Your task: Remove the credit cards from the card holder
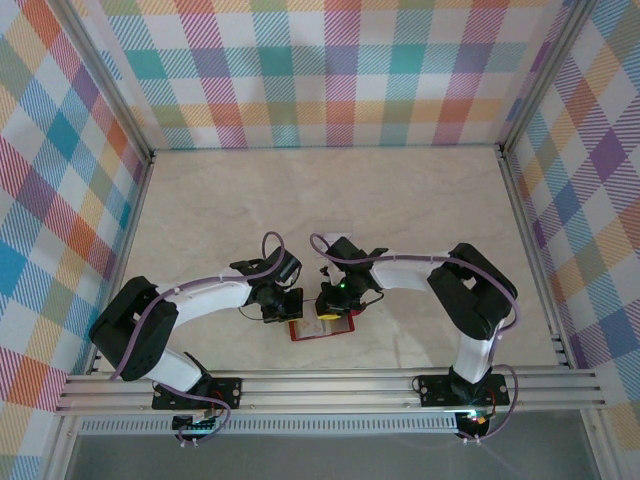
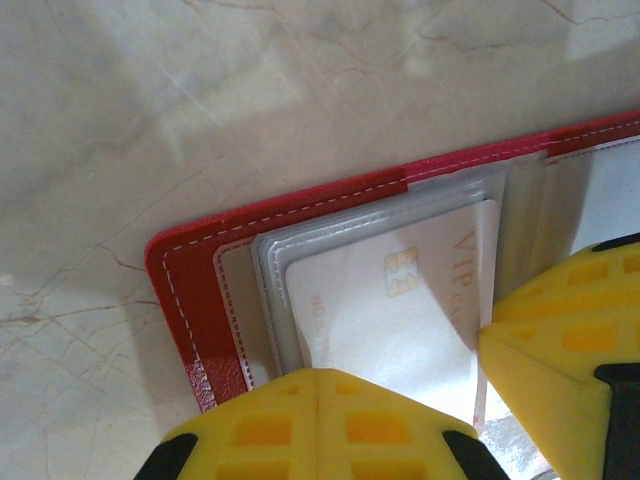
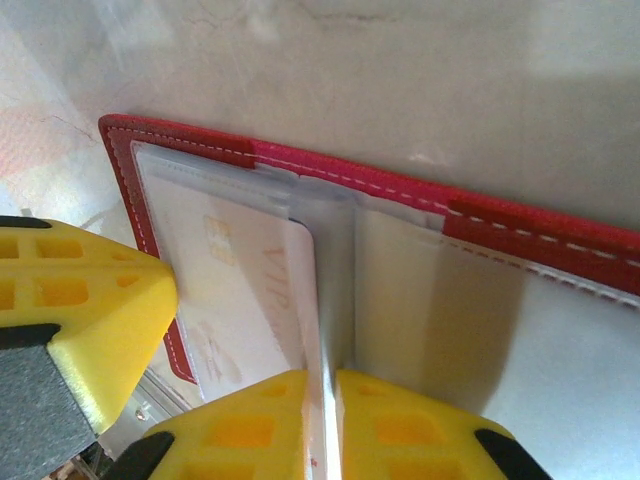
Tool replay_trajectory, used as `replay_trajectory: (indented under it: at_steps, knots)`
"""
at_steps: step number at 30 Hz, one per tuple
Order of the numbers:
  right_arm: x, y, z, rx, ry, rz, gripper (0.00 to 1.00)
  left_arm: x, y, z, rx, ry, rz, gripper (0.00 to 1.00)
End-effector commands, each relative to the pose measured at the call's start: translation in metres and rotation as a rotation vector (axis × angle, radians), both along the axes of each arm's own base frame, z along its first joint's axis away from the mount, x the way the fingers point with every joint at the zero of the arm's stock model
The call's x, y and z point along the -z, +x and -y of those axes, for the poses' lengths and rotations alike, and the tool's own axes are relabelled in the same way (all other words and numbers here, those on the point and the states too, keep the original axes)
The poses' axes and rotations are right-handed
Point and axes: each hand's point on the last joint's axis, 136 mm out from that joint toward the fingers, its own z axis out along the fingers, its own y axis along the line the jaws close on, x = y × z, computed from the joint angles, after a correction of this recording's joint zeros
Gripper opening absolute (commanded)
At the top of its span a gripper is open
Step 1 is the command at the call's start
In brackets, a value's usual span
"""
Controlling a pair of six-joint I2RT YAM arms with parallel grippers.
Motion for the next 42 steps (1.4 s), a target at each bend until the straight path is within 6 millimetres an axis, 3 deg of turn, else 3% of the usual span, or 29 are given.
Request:
replay_trajectory:
  at_steps: [1,12,23,35,42]
  knots:
    - [0.008,-0.005,-0.001,-0.009,0.012,-0.037,0.18,0.015,-0.007,-0.013,0.011,0.084,-0.031,0.03]
    - [0.014,-0.008,0.002,-0.021,-0.038,-0.046,0.21,0.014,-0.007,-0.012,0.014,0.083,-0.033,0.03]
    - [0.019,-0.005,0.018,-0.014,-0.173,0.003,0.14,0.011,-0.007,-0.013,0.017,0.086,-0.024,0.03]
    - [-0.004,0.004,0.028,0.015,-0.198,0.084,0.08,0.013,-0.008,-0.016,0.024,0.101,-0.022,0.03]
    - [-0.024,0.003,0.010,0.022,-0.067,0.089,0.13,0.012,-0.005,-0.013,0.029,0.096,-0.012,0.02]
